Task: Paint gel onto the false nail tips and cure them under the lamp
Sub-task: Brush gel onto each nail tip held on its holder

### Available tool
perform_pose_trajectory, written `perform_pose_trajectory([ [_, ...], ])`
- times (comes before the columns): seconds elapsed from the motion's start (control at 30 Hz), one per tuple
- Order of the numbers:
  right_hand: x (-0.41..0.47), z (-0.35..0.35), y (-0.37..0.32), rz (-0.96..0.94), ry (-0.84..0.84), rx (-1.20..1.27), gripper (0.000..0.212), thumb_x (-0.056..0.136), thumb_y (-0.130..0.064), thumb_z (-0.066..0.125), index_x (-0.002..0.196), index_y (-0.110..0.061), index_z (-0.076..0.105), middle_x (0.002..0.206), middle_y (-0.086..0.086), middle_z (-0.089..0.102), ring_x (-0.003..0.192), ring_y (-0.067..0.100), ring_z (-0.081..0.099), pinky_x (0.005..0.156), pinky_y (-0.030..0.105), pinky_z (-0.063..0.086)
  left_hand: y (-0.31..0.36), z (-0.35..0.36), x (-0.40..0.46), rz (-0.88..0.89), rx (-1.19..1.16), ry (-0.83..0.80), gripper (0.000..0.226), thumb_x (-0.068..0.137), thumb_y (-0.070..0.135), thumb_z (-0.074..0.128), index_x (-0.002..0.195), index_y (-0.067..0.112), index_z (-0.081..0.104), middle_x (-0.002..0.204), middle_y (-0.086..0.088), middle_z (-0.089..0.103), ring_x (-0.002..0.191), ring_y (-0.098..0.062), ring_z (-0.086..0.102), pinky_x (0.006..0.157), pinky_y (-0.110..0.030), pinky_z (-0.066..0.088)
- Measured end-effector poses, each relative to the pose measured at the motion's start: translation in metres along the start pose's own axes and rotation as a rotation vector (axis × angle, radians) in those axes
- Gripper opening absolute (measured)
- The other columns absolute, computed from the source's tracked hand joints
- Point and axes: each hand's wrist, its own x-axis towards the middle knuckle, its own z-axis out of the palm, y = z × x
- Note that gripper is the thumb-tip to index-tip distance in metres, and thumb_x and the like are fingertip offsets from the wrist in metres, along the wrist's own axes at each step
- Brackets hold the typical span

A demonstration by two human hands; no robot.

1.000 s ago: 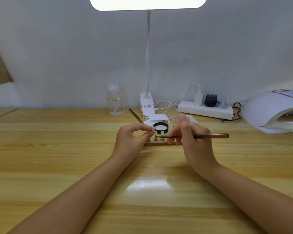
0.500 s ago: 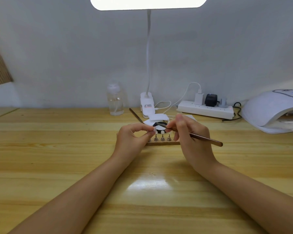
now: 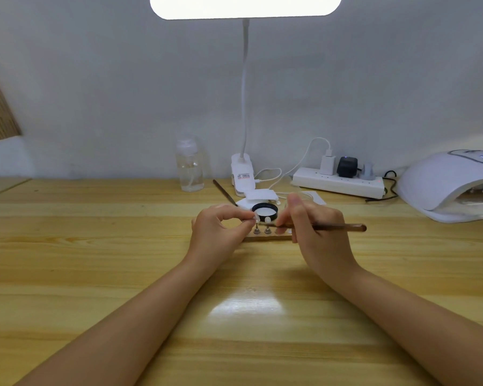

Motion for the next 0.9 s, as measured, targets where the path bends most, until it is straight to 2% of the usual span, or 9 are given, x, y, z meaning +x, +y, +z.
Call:
perform_pose_trajectory([
  [0.07,-0.0001,-0.001,-0.0004,0.016,0.024,0.062,0.043,0.088,-0.041,0.041,0.055,-0.022,0.063,0.048,-0.014,0.059,0.049,-0.001,0.057,0.052,0.01,0.039,0.0001,-0.0004,0.0,-0.002,0.001,-0.001,0.027,0.073,0.012,0.074,0.065,0.038,0.067,0.075,0.015,0.068,0.092,-0.013,0.063,0.095,-0.052,0.039],
  [0.2,0.0029,0.0,-0.0035,-0.156,0.035,-0.06,0.043,0.091,-0.04,0.034,0.066,-0.02,0.064,0.056,-0.021,0.055,0.057,-0.006,0.056,0.056,0.005,0.036,0.0018,-0.0006,-0.0002,0.012,-0.008,-0.001,0.028,0.072,0.012,0.075,0.065,0.038,0.067,0.075,0.014,0.067,0.091,-0.013,0.062,0.095,-0.053,0.039],
  [0.37,-0.0002,0.0003,0.0002,-0.02,0.037,0.006,0.048,0.084,-0.052,0.034,0.055,-0.026,0.062,0.051,-0.01,0.061,0.053,0.003,0.059,0.055,0.019,0.044,0.0004,-0.0006,-0.0002,0.027,-0.004,0.004,0.027,0.072,0.012,0.075,0.065,0.037,0.067,0.076,0.013,0.068,0.091,-0.012,0.062,0.096,-0.052,0.038],
  [0.47,0.0011,-0.0007,-0.001,-0.101,0.052,-0.038,0.048,0.089,-0.044,0.034,0.06,-0.02,0.064,0.053,-0.013,0.058,0.054,-0.001,0.057,0.055,0.012,0.039,-0.0004,-0.0006,0.0006,0.033,-0.011,-0.002,0.026,0.072,0.013,0.075,0.066,0.036,0.067,0.077,0.013,0.068,0.09,-0.012,0.062,0.094,-0.053,0.04],
  [0.53,0.0024,0.0008,-0.0029,-0.142,0.025,-0.087,0.042,0.09,-0.042,0.033,0.065,-0.025,0.061,0.057,-0.019,0.057,0.057,-0.002,0.057,0.055,0.011,0.04,-0.0015,-0.0004,0.0009,0.034,-0.007,0.001,0.026,0.072,0.012,0.075,0.066,0.036,0.067,0.076,0.013,0.068,0.09,-0.012,0.062,0.094,-0.053,0.04],
  [0.63,0.0002,0.0014,-0.0016,-0.033,0.019,-0.035,0.043,0.091,-0.051,0.042,0.058,-0.029,0.06,0.053,-0.014,0.06,0.055,0.002,0.061,0.055,0.021,0.047,-0.002,-0.0002,0.0009,0.032,-0.016,0.011,0.026,0.072,0.011,0.074,0.065,0.036,0.068,0.074,0.014,0.067,0.089,-0.013,0.062,0.093,-0.053,0.04],
  [0.7,-0.0014,0.0001,-0.0015,0.029,0.023,0.055,0.044,0.09,-0.049,0.045,0.057,-0.025,0.062,0.05,-0.012,0.061,0.049,0.0,0.059,0.053,0.016,0.044,-0.0015,-0.0003,0.0004,0.031,-0.022,0.015,0.025,0.073,0.012,0.074,0.066,0.036,0.068,0.075,0.013,0.068,0.09,-0.013,0.062,0.093,-0.053,0.041],
  [0.8,-0.0015,0.0001,-0.0042,0.005,0.056,0.11,0.039,0.089,-0.047,0.042,0.065,-0.025,0.064,0.054,-0.011,0.063,0.046,0.002,0.057,0.051,0.013,0.043,-0.0018,-0.0013,0.0006,0.052,-0.014,0.006,0.023,0.073,0.012,0.074,0.068,0.034,0.068,0.077,0.013,0.068,0.088,-0.01,0.062,0.091,-0.049,0.044],
  [0.9,0.0001,-0.0004,-0.0068,0.07,0.079,0.161,0.044,0.088,-0.06,0.034,0.075,-0.029,0.062,0.056,-0.006,0.065,0.041,0.009,0.057,0.047,0.017,0.046,-0.0018,-0.0016,0.0004,0.055,-0.045,0.001,0.024,0.073,0.009,0.074,0.069,0.032,0.068,0.075,0.015,0.067,0.083,-0.007,0.063,0.082,-0.037,0.051],
])
